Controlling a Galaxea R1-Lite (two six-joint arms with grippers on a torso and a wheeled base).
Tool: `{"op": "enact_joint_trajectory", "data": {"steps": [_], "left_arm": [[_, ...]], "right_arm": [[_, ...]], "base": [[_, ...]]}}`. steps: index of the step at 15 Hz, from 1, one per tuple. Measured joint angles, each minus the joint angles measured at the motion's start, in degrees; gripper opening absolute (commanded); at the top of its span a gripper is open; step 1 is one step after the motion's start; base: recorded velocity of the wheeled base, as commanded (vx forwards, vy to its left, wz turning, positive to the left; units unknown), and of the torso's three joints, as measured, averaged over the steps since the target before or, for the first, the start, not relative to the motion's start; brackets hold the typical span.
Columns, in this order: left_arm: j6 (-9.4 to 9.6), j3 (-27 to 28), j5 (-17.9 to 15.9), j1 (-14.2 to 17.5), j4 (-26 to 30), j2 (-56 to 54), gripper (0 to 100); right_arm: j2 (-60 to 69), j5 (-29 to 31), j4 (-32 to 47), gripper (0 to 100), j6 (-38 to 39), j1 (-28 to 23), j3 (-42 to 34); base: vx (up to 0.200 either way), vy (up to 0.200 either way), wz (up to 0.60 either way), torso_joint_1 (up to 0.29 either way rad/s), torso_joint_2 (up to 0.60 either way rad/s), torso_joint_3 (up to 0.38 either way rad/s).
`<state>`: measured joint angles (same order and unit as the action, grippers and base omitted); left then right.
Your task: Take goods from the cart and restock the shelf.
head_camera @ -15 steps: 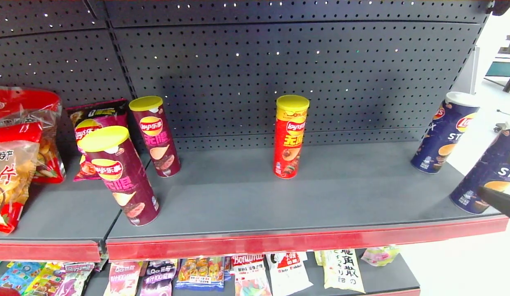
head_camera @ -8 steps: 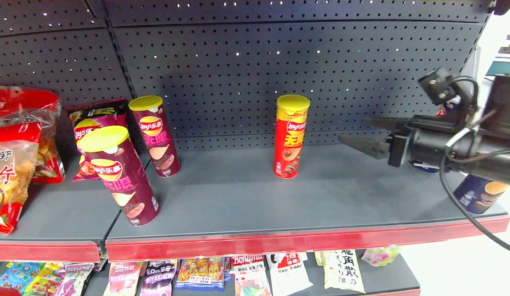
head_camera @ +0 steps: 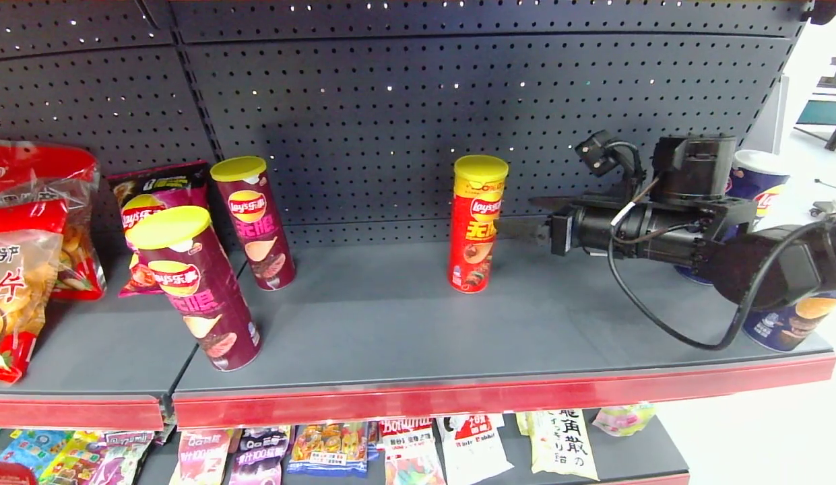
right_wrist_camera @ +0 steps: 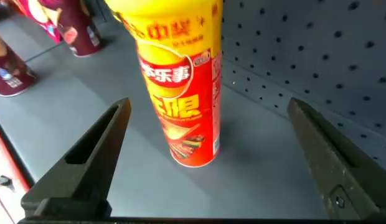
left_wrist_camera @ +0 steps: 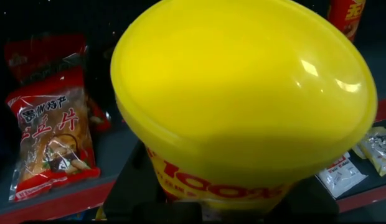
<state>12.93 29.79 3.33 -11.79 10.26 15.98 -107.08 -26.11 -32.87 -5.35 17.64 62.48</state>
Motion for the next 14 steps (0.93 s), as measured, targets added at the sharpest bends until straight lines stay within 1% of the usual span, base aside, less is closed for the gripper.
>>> {"op": "enact_joint_trajectory", "data": {"steps": [3,8,14], "left_arm": [[0.00,0.07,0.15,0.00,0.00,0.35,0],[-0.02,0.02,0.17,0.00,0.02,0.52,0],[-0.02,-0.06,0.17,0.00,0.05,1.02,0]], "right_arm": [[-1.93,-1.39,-0.02,100,0.18,0.02,1.94],[-3.58,-1.56,0.02,100,0.18,0.88,3.45],[-8.57,-1.56,0.09,100,0.27,2.30,10.26]], "base": [[0.000,0.000,0.00,0.000,0.00,0.000],[0.000,0.000,0.00,0.000,0.00,0.000],[0.000,0.000,0.00,0.000,0.00,0.000]]}}
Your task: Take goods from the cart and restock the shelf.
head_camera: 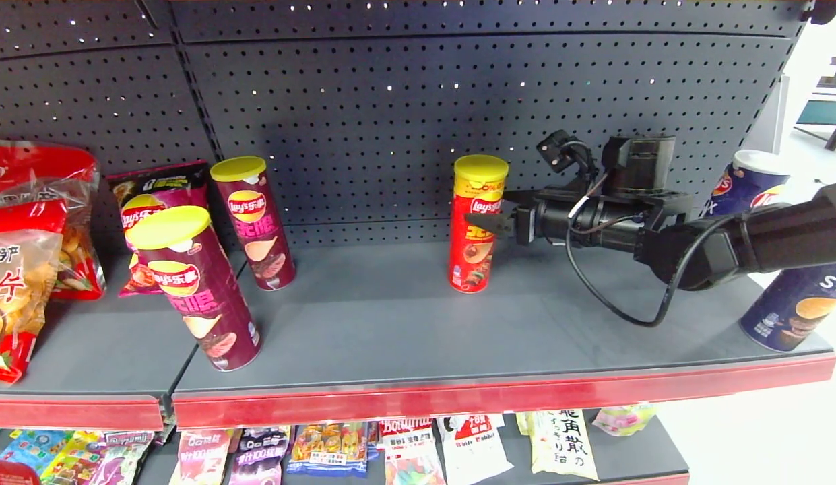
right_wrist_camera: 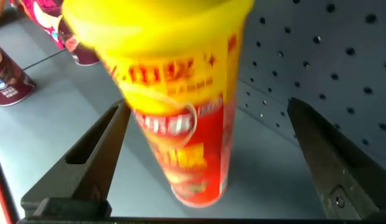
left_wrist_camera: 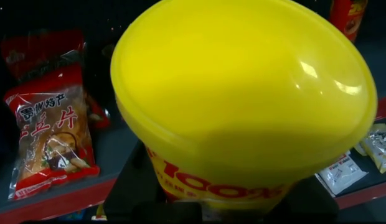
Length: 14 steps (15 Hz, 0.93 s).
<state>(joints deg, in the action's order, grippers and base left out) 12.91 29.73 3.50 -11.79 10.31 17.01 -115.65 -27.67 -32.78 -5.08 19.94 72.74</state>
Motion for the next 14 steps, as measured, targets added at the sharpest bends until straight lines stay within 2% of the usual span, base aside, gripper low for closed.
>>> {"op": "enact_joint_trajectory", "data": {"steps": [10,11,14], "left_arm": [[0.00,-0.09,-0.02,0.00,-0.05,0.29,0],[0.00,-0.09,0.00,0.00,-0.02,0.27,0],[0.02,-0.20,-0.02,0.02,0.00,0.24,0]], "right_arm": [[-5.46,0.90,0.11,100,0.11,2.18,7.16],[-5.73,1.23,0.11,0,0.11,2.29,7.27],[-6.10,2.04,0.10,0,0.09,2.95,7.33]], "base": [[0.000,0.000,0.00,0.000,0.00,0.000],[0.000,0.000,0.00,0.000,0.00,0.000],[0.000,0.000,0.00,0.000,0.00,0.000]]}}
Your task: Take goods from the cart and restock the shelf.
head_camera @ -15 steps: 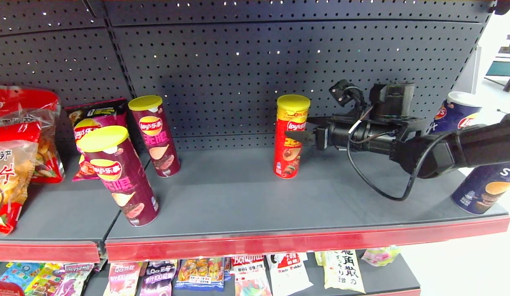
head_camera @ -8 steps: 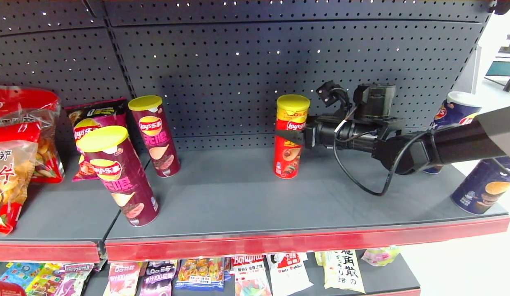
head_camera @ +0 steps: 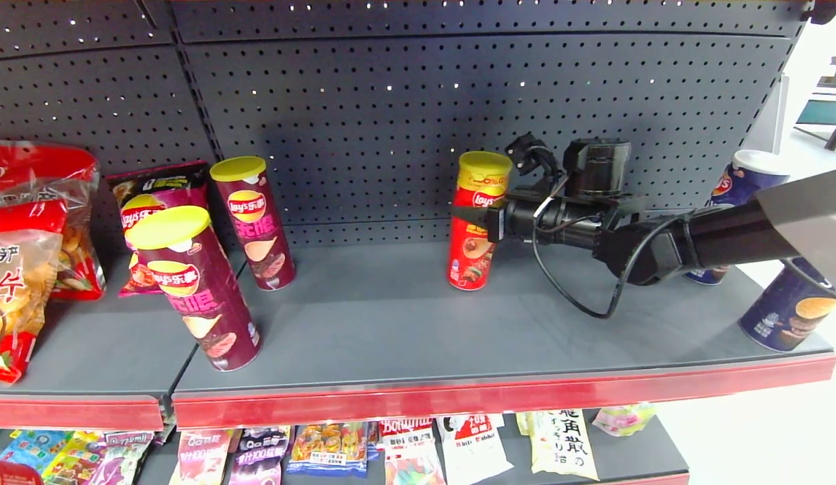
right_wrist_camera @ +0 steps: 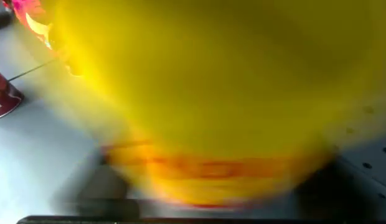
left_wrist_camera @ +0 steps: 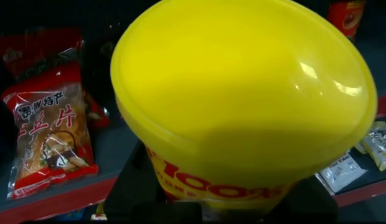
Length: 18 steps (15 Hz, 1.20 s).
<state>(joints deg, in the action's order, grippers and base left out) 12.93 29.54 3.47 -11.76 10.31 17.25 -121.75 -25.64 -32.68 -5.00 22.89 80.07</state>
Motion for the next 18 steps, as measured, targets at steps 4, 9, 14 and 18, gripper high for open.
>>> {"op": "enact_joint_trajectory", "data": {"steps": [4,9,14,18], "left_arm": [[-0.02,-0.29,0.16,0.06,0.16,-0.11,0],[-0.02,-0.33,0.20,0.06,0.13,-0.05,0],[0.00,-0.22,0.18,0.06,0.13,0.05,0],[0.00,-0.44,0.20,0.02,0.13,0.06,0]], "right_arm": [[0.77,1.52,0.17,0,0.05,0.20,-0.77],[7.17,2.90,0.28,0,1.52,0.39,-8.59],[16.41,4.92,0.12,0,1.85,0.30,-18.75],[21.31,6.31,0.01,0,1.85,0.11,-23.26]], "base": [[0.000,0.000,0.00,0.000,0.00,0.000],[0.000,0.000,0.00,0.000,0.00,0.000],[0.000,0.000,0.00,0.000,0.00,0.000],[0.000,0.000,0.00,0.000,0.00,0.000]]}}
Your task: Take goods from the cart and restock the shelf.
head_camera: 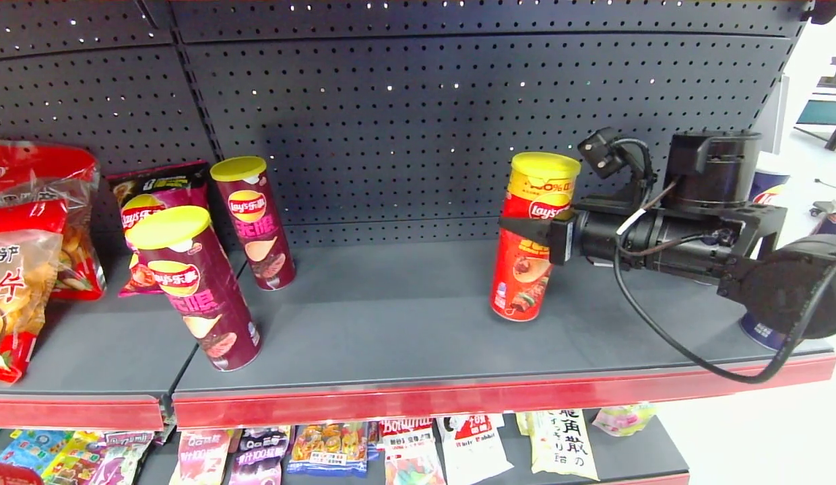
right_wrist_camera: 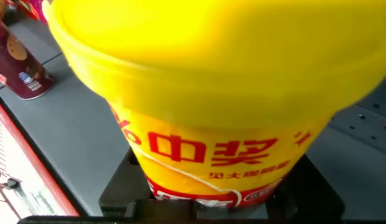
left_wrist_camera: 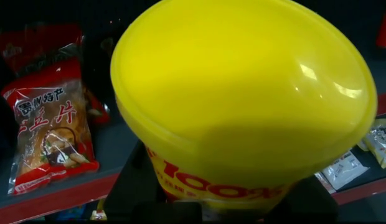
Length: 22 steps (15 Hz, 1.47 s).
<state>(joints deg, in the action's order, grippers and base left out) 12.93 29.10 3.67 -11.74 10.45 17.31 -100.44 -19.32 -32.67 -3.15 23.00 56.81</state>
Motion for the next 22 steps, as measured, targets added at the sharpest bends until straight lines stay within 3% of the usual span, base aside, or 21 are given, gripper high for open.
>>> {"op": "enact_joint_trajectory", "data": {"steps": [9,16,22], "left_arm": [[-0.02,0.45,0.12,0.02,-0.09,-0.48,0],[-0.02,0.37,0.43,0.06,-0.09,-0.65,0],[-0.10,0.11,0.43,0.04,-0.07,-0.85,0]], "right_arm": [[4.90,3.97,-0.11,0,-0.07,1.28,-4.30],[6.28,7.73,-0.20,0,-0.07,9.00,-6.67],[4.50,8.29,-0.48,0,-0.35,10.90,-7.80]], "base": [[0.000,0.000,0.00,0.000,0.00,0.000],[0.000,0.000,0.00,0.000,0.00,0.000],[0.000,0.000,0.00,0.000,0.00,0.000]]}}
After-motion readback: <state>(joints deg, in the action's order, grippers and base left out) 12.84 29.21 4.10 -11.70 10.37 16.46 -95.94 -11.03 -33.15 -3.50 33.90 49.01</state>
